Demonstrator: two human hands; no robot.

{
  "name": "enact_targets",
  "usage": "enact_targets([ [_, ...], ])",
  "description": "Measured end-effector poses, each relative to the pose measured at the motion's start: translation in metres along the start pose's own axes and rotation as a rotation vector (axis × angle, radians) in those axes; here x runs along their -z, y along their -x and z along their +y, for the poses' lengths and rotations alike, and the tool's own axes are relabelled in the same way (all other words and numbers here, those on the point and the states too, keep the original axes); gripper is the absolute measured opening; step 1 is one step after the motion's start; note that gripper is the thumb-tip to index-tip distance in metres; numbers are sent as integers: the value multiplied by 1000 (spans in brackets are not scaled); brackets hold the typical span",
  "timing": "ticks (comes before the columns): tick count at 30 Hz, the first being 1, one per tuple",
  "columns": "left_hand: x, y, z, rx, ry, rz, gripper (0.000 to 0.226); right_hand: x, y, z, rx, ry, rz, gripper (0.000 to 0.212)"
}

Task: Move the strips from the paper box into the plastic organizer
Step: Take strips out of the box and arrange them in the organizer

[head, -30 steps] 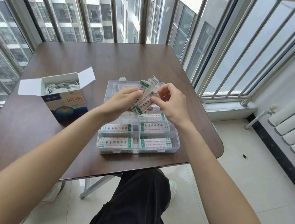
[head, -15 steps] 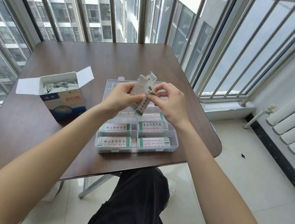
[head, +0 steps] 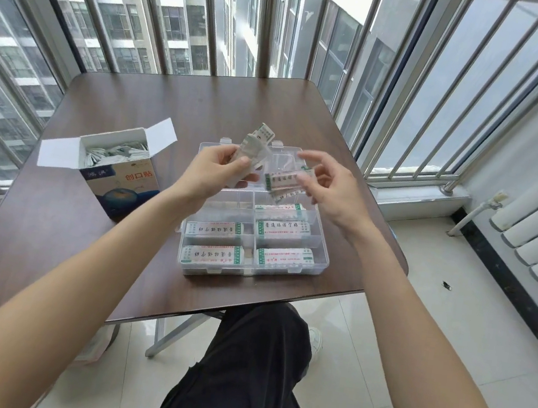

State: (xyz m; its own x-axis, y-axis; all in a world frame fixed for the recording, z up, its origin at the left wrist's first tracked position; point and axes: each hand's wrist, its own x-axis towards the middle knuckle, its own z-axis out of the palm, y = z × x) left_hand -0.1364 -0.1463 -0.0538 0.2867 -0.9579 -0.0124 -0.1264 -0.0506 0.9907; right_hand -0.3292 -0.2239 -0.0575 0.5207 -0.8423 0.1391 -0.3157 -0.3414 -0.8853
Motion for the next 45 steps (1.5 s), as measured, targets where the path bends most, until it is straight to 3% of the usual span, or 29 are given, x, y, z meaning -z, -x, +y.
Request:
enact_targets([
  [2, 5, 2, -3, 13, -3, 20, 14, 4, 2, 3, -73, 5, -52, 13],
  [7, 8, 8, -6, 22, -44, -10, 13, 5, -5, -4, -134, 138, -173, 9],
  [12, 8, 12, 0, 31, -24, -28, 27, -1, -15, -16, -27, 689, -263, 10],
  [19, 4, 13, 1, 31, -35, -66, 30, -13, -15, -22, 183, 1090, -220, 12],
  [21, 2, 13, 1, 19, -39, -70, 30, -10, -13, -19, 163, 920, -96, 15],
  [23, 0, 12, 2, 4, -48, -68, 32, -8, -8, -20, -4, 362, -11, 24],
  [25, -5, 10, 2, -15, -85, -75, 32, -10, -2, -22, -204, -105, -62, 31],
  [26, -7, 10, 2, -26, -106, -86, 30, -12, 0, -22, -250, -198, -96, 32],
  [28, -13, 7, 2, -48, -149, -112, 26, -18, 2, -19, -247, -260, -102, 25],
  [33, -25, 8, 6, -94, -103, -101, 20, -24, 2, -17, -222, -437, 64, 15],
  [40, -22, -1, 7, -54, -45, -8, 8, -24, 2, -17, -249, -746, 40, 3],
  [45, -23, -1, 11, -66, -25, 2, 5, -17, 3, -16, -307, -839, 53, 25],
])
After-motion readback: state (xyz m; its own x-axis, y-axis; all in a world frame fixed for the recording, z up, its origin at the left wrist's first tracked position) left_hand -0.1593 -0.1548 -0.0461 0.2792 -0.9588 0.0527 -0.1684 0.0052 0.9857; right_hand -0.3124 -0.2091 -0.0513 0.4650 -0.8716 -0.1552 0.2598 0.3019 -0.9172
